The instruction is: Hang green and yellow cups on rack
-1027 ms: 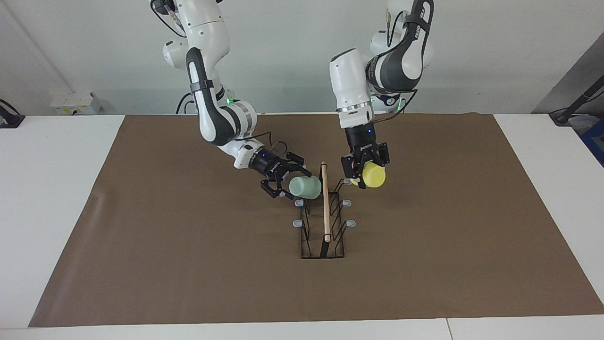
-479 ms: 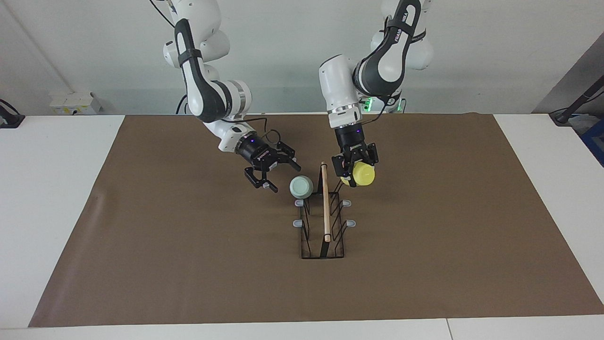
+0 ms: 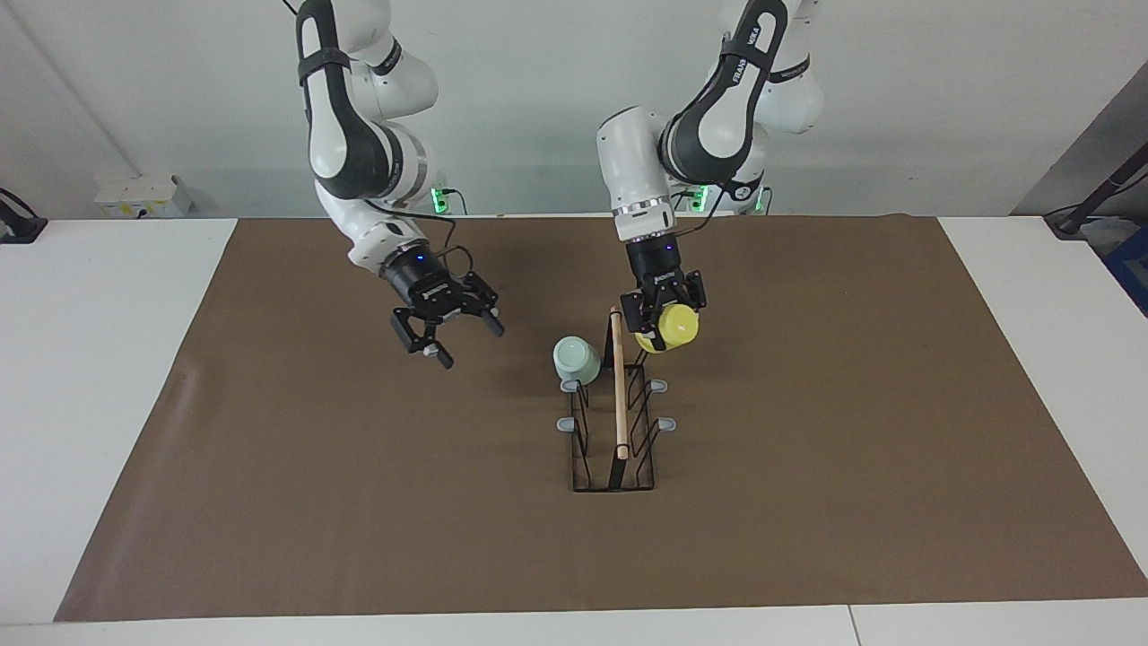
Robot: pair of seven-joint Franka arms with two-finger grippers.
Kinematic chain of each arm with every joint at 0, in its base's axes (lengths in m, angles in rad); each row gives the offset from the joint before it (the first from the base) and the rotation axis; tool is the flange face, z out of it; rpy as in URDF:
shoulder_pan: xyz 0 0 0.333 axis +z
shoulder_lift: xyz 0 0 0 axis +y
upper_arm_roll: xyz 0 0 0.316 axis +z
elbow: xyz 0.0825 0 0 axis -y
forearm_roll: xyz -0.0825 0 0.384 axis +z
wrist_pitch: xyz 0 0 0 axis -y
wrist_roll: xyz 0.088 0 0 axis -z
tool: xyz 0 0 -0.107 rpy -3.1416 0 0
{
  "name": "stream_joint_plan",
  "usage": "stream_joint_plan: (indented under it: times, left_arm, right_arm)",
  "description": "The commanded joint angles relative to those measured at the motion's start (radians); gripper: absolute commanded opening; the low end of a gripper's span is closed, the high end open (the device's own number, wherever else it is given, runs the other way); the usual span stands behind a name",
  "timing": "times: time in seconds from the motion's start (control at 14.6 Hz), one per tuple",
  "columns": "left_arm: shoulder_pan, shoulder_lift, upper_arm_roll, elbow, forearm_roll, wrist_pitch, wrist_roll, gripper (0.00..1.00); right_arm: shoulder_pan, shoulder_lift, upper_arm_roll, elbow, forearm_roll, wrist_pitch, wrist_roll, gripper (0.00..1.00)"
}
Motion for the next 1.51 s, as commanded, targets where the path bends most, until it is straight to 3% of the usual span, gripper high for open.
stream_joint_plan:
  times: [0.0, 0.21, 0.27, 0.34, 0.75, 1.16, 1.44]
  left_arm:
    - [-0.053, -0.03, 0.014, -0.063, 0.027, -0.008, -0.043, 0.0]
    - [-0.055, -0.029, 0.014, -0.063, 0.027, 0.0, -0.043, 0.04]
    - [-0.055, -0.029, 0.014, -0.063, 0.027, -0.002, -0.041, 0.82]
    - [-0.053, -0.029, 0.014, -0.06, 0.027, -0.008, -0.04, 1.0]
    - [-0.039, -0.017, 0.014, -0.009, 0.026, -0.002, -0.012, 1.0]
    - [0.011, -0.04, 0.028, 0.011, 0.012, 0.006, 0.161, 1.0]
    - [0.063, -0.07, 0.028, 0.004, 0.006, 0.043, 0.273, 1.0]
  right_arm:
    - [-0.087, -0.012, 0.007, 0.007, -0.267, 0.001, 0.062, 1.0]
    - [-0.147, -0.012, 0.006, 0.028, -0.651, -0.007, 0.248, 1.0]
    - [-0.167, -0.014, 0.004, 0.042, -0.763, -0.026, 0.301, 1.0]
    - [-0.19, -0.014, 0.004, 0.057, -0.863, -0.061, 0.357, 1.0]
    - [-0.235, -0.014, -0.002, 0.137, -1.352, -0.22, 0.826, 1.0]
    - [-0.218, -0.015, 0.001, 0.249, -1.788, -0.312, 1.387, 1.0]
    - [-0.216, -0.018, 0.014, 0.306, -2.001, -0.433, 1.708, 1.0]
